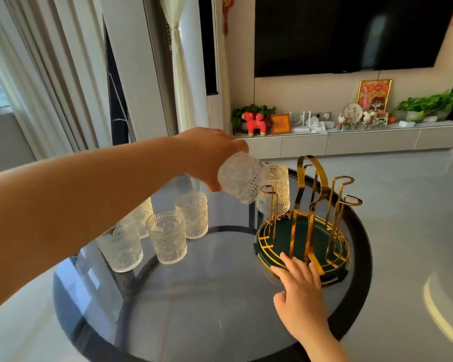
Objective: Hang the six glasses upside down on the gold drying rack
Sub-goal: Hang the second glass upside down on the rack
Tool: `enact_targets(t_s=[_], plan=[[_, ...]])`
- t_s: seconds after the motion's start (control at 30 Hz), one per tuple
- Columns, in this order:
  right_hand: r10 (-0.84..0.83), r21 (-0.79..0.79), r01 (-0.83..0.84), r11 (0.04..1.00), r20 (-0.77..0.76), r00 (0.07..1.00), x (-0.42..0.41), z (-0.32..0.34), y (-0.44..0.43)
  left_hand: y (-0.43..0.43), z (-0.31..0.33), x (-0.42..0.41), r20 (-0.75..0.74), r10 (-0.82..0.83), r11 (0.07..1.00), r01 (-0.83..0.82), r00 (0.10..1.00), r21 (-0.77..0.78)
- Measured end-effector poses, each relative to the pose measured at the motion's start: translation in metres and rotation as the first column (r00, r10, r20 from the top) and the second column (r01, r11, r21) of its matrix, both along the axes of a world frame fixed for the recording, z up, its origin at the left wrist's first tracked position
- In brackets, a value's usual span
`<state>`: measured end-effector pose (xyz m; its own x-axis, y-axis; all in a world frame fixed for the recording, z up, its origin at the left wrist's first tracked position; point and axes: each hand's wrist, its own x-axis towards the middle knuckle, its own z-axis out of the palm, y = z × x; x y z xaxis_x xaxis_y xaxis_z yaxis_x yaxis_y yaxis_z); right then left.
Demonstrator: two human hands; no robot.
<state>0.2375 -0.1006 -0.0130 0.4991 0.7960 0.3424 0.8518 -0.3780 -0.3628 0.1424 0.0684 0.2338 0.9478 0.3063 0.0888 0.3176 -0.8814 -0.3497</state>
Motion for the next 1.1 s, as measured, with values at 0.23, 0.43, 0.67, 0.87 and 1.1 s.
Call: enact_targets(t_s=[0.23,0.43,0.67,0.87,1.1], plan=[[0.021,0.047,-0.022,0.999,0.007,1.000,0.000,-0.001,-0.001,-0.022,0.004,0.046,-0.236,-0.064,0.985,0.099,0.970,0.141],[-0.033,0.118,0.020,0.993,0.102,0.994,-0.005,0.004,0.001,-0.028,-0.008,0.061,-0.355,-0.056,0.975,0.127,0.933,0.179],[-0.066,0.140,0.042,0.989,0.169,0.983,-0.005,0.003,0.001,-0.028,-0.017,0.066,-0.405,-0.052,0.962,0.154,0.913,0.224],[-0.083,0.140,0.056,0.988,0.193,0.978,-0.006,0.001,0.001,-0.034,-0.028,0.076,-0.438,-0.084,0.942,0.215,0.895,0.259],[-0.120,0.189,0.075,0.979,0.236,0.964,-0.004,-0.003,0.003,-0.037,-0.039,0.084,-0.417,-0.061,0.965,0.160,0.907,0.207]])
